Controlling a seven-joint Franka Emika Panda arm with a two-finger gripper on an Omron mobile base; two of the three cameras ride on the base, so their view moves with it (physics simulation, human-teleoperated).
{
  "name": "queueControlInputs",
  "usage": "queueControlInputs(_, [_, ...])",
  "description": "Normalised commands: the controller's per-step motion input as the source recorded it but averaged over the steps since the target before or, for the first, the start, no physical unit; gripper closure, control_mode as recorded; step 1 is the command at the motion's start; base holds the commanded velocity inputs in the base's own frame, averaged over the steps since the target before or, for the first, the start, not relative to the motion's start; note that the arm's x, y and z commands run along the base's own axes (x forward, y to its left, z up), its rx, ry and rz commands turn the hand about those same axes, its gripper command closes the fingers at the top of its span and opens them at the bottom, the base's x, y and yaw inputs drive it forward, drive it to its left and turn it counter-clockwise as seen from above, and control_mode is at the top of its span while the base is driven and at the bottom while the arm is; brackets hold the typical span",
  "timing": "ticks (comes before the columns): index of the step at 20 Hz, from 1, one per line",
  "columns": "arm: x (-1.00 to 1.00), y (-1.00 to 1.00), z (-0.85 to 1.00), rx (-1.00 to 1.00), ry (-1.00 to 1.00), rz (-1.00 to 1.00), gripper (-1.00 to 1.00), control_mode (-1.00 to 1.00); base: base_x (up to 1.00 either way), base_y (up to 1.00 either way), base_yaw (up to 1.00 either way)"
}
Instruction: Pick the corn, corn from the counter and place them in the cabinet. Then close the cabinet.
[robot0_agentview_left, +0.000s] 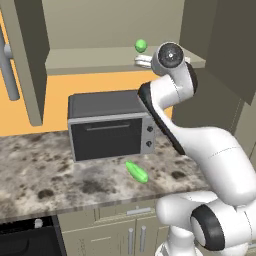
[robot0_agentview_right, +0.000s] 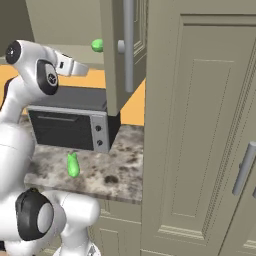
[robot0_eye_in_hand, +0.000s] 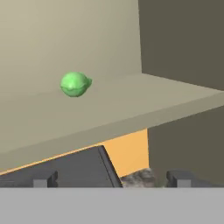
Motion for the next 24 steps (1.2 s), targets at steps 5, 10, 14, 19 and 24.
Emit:
queueControlInputs(5, [-1.00,0.01,-0.56,0.00,0.22,0.17,-1.00,-1.00,0.00,0.00,0.00])
queueControlInputs(10, [-1.00,0.06,-0.86,0.00,0.21,0.27,-1.00,-1.00,0.00,0.00,0.00])
queueControlInputs(14, [-0.84,0.19,-0.64,0.00,0.25,0.25,-1.00,-1.00,0.00,0.00,0.00])
queueControlInputs(19, [-0.13,0.36,-0.47,-0.01,0.33,0.15,-1.00,-1.00,0.00,0.00,0.00])
queueControlInputs(24, [0.02,0.19,-0.53,-0.01,0.35,0.09,-1.00,-1.00,0.00,0.00,0.00])
